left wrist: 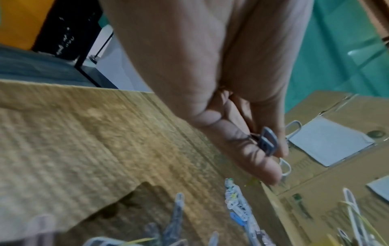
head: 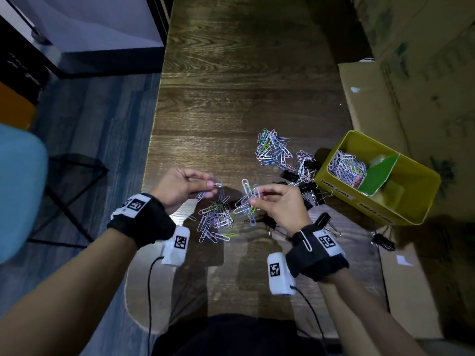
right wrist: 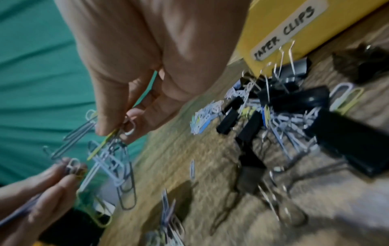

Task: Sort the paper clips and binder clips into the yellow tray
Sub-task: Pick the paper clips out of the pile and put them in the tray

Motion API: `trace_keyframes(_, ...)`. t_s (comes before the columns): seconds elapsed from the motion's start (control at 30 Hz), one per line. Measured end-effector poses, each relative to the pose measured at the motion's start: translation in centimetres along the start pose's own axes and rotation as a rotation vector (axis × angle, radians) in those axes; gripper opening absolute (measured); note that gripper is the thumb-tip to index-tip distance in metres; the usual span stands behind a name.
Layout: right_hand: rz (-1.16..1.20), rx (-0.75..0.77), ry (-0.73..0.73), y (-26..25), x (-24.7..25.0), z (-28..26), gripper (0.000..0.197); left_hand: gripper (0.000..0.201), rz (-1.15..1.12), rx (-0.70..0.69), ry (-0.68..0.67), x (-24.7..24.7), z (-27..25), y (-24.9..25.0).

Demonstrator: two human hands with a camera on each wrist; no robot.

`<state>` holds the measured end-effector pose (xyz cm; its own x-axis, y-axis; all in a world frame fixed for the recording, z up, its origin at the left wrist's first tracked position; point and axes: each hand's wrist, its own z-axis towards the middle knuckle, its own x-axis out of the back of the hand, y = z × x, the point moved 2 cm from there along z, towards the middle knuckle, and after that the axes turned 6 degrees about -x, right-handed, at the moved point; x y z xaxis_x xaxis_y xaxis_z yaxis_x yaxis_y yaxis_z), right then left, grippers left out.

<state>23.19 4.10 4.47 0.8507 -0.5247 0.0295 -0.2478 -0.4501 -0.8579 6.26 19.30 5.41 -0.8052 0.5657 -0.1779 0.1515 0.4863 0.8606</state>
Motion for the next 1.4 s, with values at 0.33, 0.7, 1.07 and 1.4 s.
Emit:
trace_keyframes(0.33, 0.255, 0.234, 0.327, -5.3, 11.3, -2.6, 0.019, 0.013, -0.046, -0.075, -0.271, -16.0, 4.8, 5.6)
trace_keyframes(0.7, 0.243, 0.269, 0.597, -5.0, 20.0, 1.7, 0.024, 0.026, 0.85, -0.195, -0.443, -28.7, 10.3, 0.4)
trace_keyframes(1.07, -0.45, -0.012, 0.571, -3.7, 18.6, 5.6, 0.025, 0.023, 0.452, -0.073, -0.327, -19.8, 9.8, 3.1)
trace_keyframes(1.4, -0.74, 0.276, 0.528, -5.2, 13.6, 3.1, 0.023, 0.045, 1.472, -0.303, -0.301, -2.1, 8.6, -2.5)
